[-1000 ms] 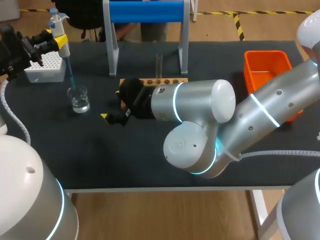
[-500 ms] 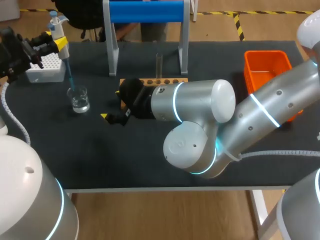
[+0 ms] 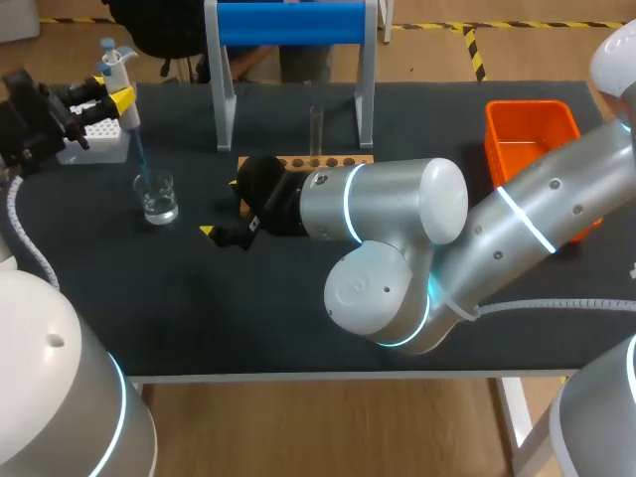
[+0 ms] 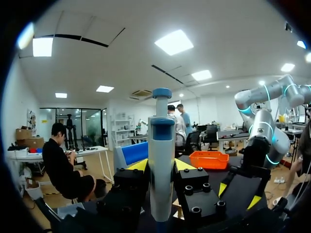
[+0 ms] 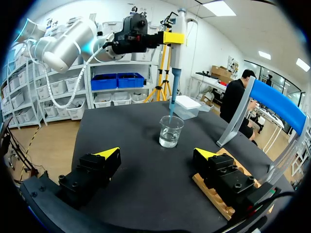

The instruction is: Invert the test tube, pick up the pipette, mount the tip to pipette, aspirate from beaker and dispense into the tube, eject the tip, return the pipette, and cap with the stopper.

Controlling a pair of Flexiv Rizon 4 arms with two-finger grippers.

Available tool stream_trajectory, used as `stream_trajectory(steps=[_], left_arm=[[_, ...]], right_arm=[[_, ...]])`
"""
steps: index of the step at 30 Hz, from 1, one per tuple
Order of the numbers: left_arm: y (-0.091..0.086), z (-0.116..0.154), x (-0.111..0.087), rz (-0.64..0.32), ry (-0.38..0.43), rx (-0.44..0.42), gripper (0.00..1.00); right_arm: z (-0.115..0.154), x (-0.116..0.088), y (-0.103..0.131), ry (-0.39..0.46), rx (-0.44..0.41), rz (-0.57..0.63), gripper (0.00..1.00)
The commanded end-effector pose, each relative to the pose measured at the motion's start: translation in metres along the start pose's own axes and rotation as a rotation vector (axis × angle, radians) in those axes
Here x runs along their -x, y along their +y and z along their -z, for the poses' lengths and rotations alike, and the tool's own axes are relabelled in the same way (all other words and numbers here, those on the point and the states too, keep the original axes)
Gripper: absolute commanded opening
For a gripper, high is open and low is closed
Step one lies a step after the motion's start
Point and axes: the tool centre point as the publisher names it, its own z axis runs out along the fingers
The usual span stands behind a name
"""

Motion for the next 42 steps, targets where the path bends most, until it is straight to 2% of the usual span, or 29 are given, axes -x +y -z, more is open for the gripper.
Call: stream_trajectory(steps=[1, 19, 42], left_arm=[[0.007, -0.003, 0.005, -0.001, 0.015, -0.004, 0.00], [0.028, -0.007, 0.004, -0.010, 0.035, 0.008, 0.00], [0.042, -0.004, 0.004, -0.002, 0.036, 0.001, 0.00]], right_arm=[[0.000, -0.001, 0.001, -0.004, -0.004, 0.001, 1.00], [0.000, -0.001, 0.001, -0.004, -0.004, 0.001, 1.00], [0.000, -0.001, 0.001, -0.004, -0.004, 0.001, 1.00]])
